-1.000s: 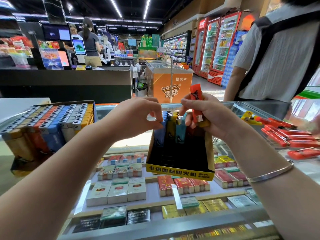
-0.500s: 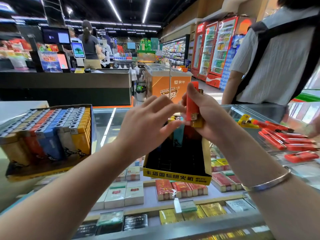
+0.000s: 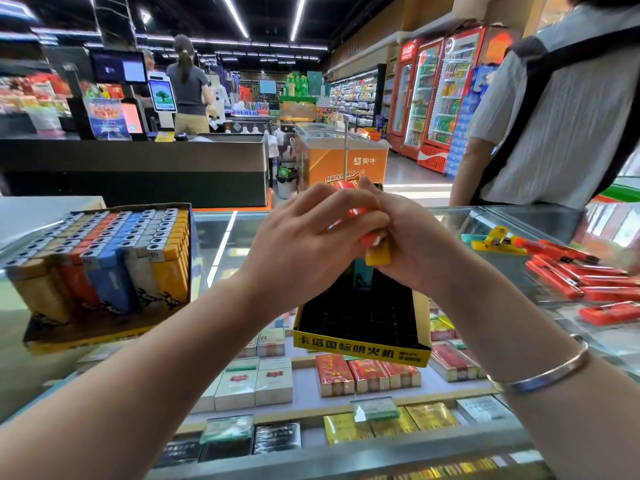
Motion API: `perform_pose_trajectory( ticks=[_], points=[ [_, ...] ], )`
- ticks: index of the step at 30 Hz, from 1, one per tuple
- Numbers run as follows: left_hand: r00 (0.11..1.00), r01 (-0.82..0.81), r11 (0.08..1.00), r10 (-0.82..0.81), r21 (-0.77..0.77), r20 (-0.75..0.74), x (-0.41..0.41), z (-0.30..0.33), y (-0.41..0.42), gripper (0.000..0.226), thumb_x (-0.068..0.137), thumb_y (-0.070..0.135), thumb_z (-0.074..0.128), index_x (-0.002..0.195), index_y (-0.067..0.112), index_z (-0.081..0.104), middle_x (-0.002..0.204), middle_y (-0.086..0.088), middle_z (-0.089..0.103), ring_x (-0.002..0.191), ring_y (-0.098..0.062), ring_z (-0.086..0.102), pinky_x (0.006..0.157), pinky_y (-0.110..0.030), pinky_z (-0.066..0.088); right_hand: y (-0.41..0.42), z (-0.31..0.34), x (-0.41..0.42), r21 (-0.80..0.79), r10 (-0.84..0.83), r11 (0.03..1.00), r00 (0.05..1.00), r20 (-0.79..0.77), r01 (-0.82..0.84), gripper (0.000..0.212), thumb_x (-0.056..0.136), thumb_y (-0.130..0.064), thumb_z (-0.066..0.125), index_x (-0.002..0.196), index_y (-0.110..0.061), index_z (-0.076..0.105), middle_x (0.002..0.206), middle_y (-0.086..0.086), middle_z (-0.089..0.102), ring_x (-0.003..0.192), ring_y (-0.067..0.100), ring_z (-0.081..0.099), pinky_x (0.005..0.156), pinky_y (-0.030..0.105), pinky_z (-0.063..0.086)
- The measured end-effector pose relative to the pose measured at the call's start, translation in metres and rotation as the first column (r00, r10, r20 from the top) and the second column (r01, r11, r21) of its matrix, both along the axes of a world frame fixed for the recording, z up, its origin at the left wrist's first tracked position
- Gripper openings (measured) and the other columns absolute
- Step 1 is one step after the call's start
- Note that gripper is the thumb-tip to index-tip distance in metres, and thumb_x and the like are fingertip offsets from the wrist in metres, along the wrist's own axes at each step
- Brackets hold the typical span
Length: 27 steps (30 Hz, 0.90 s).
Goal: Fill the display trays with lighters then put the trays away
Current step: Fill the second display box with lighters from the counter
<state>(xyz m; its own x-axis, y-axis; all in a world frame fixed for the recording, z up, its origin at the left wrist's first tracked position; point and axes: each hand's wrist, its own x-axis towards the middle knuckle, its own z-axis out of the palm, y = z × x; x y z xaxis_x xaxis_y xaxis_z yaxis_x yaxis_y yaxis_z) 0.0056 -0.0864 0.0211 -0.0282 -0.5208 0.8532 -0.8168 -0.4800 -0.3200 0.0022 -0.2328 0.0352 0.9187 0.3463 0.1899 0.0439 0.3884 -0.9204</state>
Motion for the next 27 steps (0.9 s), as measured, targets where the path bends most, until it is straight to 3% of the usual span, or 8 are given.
perform_pose_trajectory(
  ticks=[5,9,12,14,18,22,24,27],
  points=[
    [0.952,0.102,0.958,-0.173,-0.269,-0.255,-0.009,0.007,-0.002,0.014,0.084,0.009,0.062,0.093,0.000,0.067,0.090,-0.004,0.066,0.070,-0.014,0.062,0.059,-0.020,0.049,-0.011,0.004,0.005,-0.143,-0.208,0.964,0.972,0.112,0.223,0.033,0.092,-0.037,0.045,0.088,-0.006,0.055,0.062,0.007,0.064,0.054,0.019,0.061,0.051,0.028,0.052],
    [0.816,0.083,0.908,-0.298,-0.410,-0.496,-0.014,0.011,-0.004,0.021,0.082,0.007,0.062,0.099,0.021,0.062,0.082,0.005,0.066,0.058,-0.008,0.061,0.054,-0.020,0.051,-0.034,0.005,0.014,-0.181,-0.428,0.863,0.873,0.233,0.471,0.031,0.094,-0.039,0.044,0.083,-0.011,0.051,0.058,0.004,0.064,0.049,0.019,0.058,0.049,0.027,0.048],
    [0.671,0.075,0.941,-0.292,-0.329,-0.682,-0.016,0.010,-0.007,0.029,0.083,0.006,0.063,0.093,0.033,0.061,0.079,0.004,0.067,0.050,-0.003,0.053,0.049,-0.017,0.047,-0.047,0.001,0.023,-0.275,-0.588,0.666,0.715,0.378,0.693,0.028,0.096,-0.038,0.043,0.080,-0.016,0.048,0.055,0.001,0.061,0.043,0.015,0.051,0.046,0.025,0.042],
    [0.640,0.054,0.970,-0.217,-0.239,-0.737,-0.016,0.007,-0.010,0.025,0.081,0.009,0.066,0.089,0.033,0.063,0.079,0.005,0.067,0.052,-0.002,0.053,0.051,-0.021,0.050,-0.051,-0.002,0.027,-0.282,-0.636,0.604,0.664,0.392,0.745,0.026,0.097,-0.036,0.043,0.079,-0.018,0.047,0.056,0.001,0.059,0.039,0.012,0.048,0.044,0.022,0.039],
    [0.645,-0.023,0.997,-0.042,-0.074,-0.763,-0.014,0.002,-0.014,0.015,0.079,0.016,0.067,0.086,0.029,0.063,0.076,0.004,0.068,0.067,-0.013,0.063,0.066,-0.038,0.054,-0.052,-0.002,0.029,-0.290,-0.667,0.567,0.636,0.387,0.771,0.025,0.097,-0.034,0.043,0.078,-0.019,0.046,0.059,0.003,0.057,0.037,0.009,0.047,0.042,0.021,0.037],
    [0.648,-0.076,0.992,0.125,0.100,-0.751,-0.011,-0.002,-0.015,0.010,0.078,0.014,0.066,0.082,0.022,0.062,0.077,0.009,0.064,0.068,-0.006,0.060,0.066,-0.032,0.054,-0.050,-0.002,0.026,-0.298,-0.659,0.556,0.630,0.411,0.776,0.023,0.098,-0.032,0.042,0.079,-0.020,0.046,0.062,0.004,0.057,0.039,0.006,0.048,0.041,0.017,0.037],
    [0.589,-0.052,0.994,0.109,0.096,-0.801,-0.010,-0.001,-0.015,0.016,0.076,0.013,0.067,0.078,0.028,0.062,0.067,0.016,0.061,0.063,0.000,0.057,0.059,-0.018,0.051,-0.050,-0.001,0.025,-0.296,-0.658,0.561,0.634,0.407,0.773,0.022,0.098,-0.032,0.042,0.080,-0.020,0.046,0.062,0.005,0.057,0.041,0.007,0.048,0.041,0.018,0.038],
    [0.390,0.058,0.997,0.026,0.053,-0.921,-0.010,0.004,-0.012,0.025,0.073,0.013,0.072,0.078,0.035,0.062,0.071,0.024,0.063,0.063,0.004,0.059,0.055,-0.008,0.044,-0.049,0.000,0.024,-0.295,-0.656,0.562,0.633,0.410,0.773,0.022,0.098,-0.031,0.042,0.083,-0.016,0.048,0.062,0.005,0.057,0.042,0.009,0.049,0.041,0.018,0.039]
  ],
)
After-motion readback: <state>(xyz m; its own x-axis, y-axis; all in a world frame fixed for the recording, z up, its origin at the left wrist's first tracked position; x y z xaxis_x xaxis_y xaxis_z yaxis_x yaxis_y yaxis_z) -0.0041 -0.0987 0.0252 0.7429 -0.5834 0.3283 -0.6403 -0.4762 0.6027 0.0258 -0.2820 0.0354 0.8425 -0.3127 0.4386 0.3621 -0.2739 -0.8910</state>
